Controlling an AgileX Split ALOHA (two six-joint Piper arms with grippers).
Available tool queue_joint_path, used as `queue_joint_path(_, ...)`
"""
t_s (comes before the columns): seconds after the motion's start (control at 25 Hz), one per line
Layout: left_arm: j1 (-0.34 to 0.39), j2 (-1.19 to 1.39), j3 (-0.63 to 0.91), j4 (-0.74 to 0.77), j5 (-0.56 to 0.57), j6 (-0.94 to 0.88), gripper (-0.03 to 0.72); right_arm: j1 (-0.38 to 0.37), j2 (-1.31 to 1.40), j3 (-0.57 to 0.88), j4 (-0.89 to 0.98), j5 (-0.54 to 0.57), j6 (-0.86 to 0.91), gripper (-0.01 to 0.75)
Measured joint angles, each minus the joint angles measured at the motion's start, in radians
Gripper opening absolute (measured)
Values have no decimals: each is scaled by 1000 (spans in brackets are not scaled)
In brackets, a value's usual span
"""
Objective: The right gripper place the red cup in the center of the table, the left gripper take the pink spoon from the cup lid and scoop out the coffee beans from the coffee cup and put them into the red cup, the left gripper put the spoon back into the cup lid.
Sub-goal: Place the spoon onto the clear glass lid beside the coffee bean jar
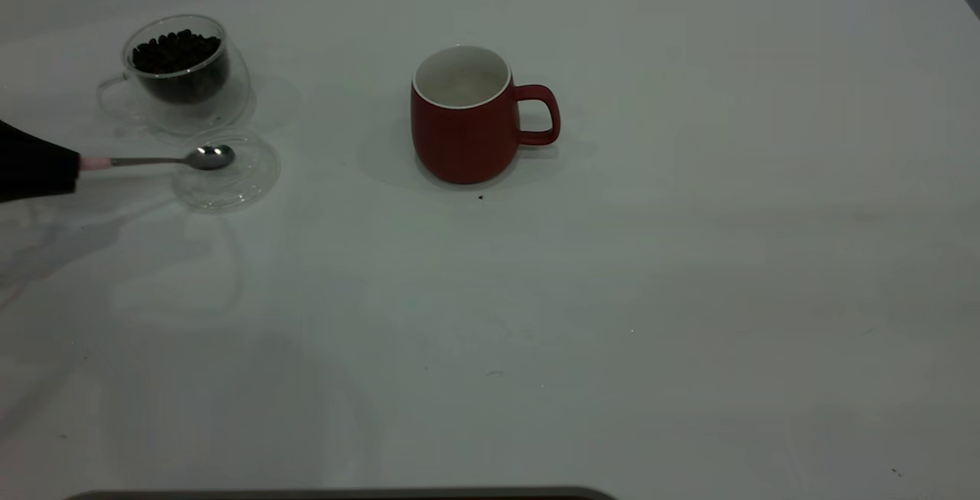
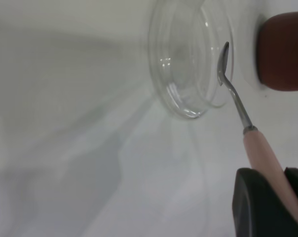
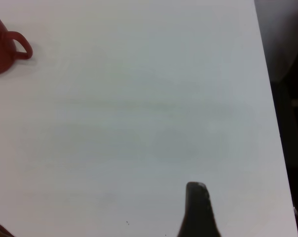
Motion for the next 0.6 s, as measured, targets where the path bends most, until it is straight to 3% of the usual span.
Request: queue_joint_path(0.6,-72,54,-12,-93,-51,64,121,0,0,0,0,1,0,579)
